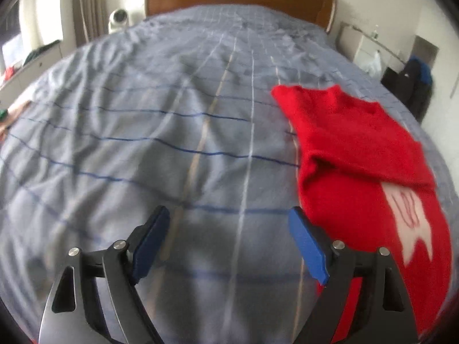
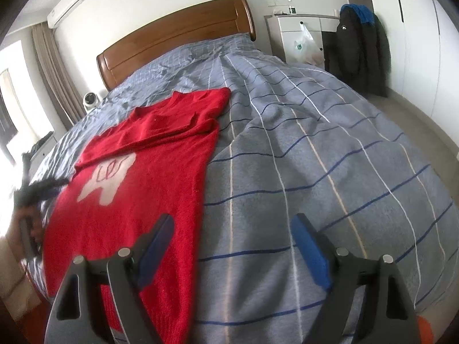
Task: Fold small clothes
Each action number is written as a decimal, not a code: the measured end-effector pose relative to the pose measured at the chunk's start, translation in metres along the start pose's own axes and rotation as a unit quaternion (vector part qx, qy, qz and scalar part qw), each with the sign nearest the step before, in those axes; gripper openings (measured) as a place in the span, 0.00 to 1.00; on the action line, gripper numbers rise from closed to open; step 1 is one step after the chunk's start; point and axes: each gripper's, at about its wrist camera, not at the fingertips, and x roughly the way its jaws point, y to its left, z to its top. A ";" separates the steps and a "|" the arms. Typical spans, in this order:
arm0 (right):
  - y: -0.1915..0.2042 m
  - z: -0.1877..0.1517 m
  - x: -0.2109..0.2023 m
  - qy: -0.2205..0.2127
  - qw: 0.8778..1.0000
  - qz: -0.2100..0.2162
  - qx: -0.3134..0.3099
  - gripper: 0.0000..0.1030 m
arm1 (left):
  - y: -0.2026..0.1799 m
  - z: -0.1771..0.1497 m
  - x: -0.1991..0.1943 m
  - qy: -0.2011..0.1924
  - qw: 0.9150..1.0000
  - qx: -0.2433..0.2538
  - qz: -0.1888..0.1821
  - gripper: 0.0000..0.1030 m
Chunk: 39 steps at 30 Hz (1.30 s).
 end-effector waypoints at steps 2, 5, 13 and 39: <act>-0.001 0.001 -0.001 -0.004 1.000 -0.001 0.003 0.81 | 0.008 -0.005 -0.014 -0.009 1.000 0.001 0.001 0.87; -0.003 0.002 0.000 -0.006 1.000 -0.005 0.010 0.81 | 0.025 -0.015 -0.031 -0.033 0.999 -0.012 0.003 0.93; 0.000 -0.001 0.001 0.000 1.000 -0.028 0.001 0.81 | 0.040 -0.055 0.005 -0.043 0.999 -0.001 0.019 0.97; -0.001 0.000 0.000 -0.003 1.000 -0.031 0.000 0.81 | 0.038 -0.058 -0.003 -0.032 0.999 0.012 0.031 0.98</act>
